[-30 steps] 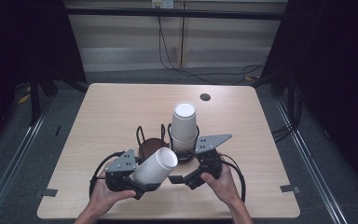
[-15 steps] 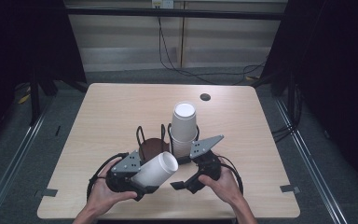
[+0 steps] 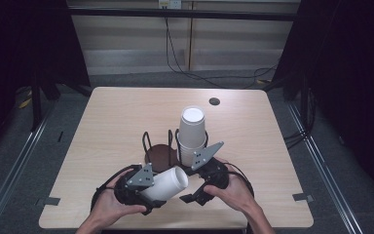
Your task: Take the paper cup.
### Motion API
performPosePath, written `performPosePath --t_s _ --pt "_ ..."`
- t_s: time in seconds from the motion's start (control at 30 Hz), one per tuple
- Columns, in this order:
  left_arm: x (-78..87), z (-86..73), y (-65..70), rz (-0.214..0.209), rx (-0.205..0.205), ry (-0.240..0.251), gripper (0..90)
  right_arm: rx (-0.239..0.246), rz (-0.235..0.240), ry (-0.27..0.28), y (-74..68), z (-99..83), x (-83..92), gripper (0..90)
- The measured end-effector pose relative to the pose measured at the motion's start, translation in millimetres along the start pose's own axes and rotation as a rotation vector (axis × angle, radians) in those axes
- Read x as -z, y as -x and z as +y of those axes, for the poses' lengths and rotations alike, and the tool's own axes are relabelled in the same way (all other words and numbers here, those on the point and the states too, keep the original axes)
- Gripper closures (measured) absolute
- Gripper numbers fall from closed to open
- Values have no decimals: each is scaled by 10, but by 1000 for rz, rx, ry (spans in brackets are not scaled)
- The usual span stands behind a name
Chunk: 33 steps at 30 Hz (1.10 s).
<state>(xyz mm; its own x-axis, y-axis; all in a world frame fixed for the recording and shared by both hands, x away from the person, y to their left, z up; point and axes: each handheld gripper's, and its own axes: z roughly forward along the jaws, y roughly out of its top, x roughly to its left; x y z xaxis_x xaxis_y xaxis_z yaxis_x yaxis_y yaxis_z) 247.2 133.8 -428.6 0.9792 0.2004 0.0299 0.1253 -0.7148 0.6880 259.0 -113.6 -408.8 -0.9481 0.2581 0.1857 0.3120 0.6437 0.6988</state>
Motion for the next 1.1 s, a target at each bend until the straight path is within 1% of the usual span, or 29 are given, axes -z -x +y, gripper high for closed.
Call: performPosePath --t_s 0.07,0.1,0.13,0.17,0.3,0.4,0.43,0.5,0.57,0.63,0.7,0.77,0.8,0.83,0.87,0.93,0.97,1.0,1.03,1.07,1.1 --pt "-5 10 2 -3 -16 -22 209 9 0 -28 2 0 -16 141" --pt "-15 13 8 -2 -8 -23 209 8 -2 -38 0 -2 -24 141" --pt "-22 19 6 5 -13 -35 210 5 11 -52 5 -3 -34 141" --pt "-29 19 8 6 -10 -39 211 5 18 -59 10 -3 -40 142" --pt "-58 44 13 10 -23 -75 213 -2 14 -87 18 13 -41 146" --pt "-59 70 17 6 -41 -96 215 -8 14 -118 28 25 -42 150" --pt "-58 77 21 7 -40 -97 216 -11 15 -126 36 29 -44 152" --pt "-58 97 31 3 -54 -116 216 -13 30 -134 57 32 -57 161" --pt "-58 112 41 -1 -68 -130 215 -16 38 -164 63 44 -72 160" --pt "-66 118 56 -2 -69 -132 215 -15 51 -185 64 57 -97 159" --pt "-83 129 71 -2 -81 -147 216 -13 59 -207 61 72 -120 153" --pt "-108 141 90 -3 -91 -162 216 -26 69 -227 62 85 -159 153" --pt "-115 145 95 0 -97 -165 216 -26 69 -227 62 85 -159 153" --pt "-124 149 100 -6 -98 -167 216 -30 66 -235 60 87 -164 152" --pt "-129 150 105 -10 -101 -170 216 -32 73 -246 65 86 -186 152" --pt "-142 148 110 -9 -105 -177 215 -32 66 -245 63 85 -191 152" --pt "-152 142 111 -2 -106 -174 216 -33 69 -247 65 87 -192 152" --pt "-153 142 110 -9 -102 -176 216 -27 77 -244 68 87 -196 152" --pt "-157 141 112 -15 -104 -177 216 -22 80 -244 66 88 -199 162" --pt "-164 141 119 -14 -111 -178 218 -31 95 -265 40 91 -218 205" --pt "-171 143 127 -15 -112 -181 218 -31 95 -265 40 91 -218 205"
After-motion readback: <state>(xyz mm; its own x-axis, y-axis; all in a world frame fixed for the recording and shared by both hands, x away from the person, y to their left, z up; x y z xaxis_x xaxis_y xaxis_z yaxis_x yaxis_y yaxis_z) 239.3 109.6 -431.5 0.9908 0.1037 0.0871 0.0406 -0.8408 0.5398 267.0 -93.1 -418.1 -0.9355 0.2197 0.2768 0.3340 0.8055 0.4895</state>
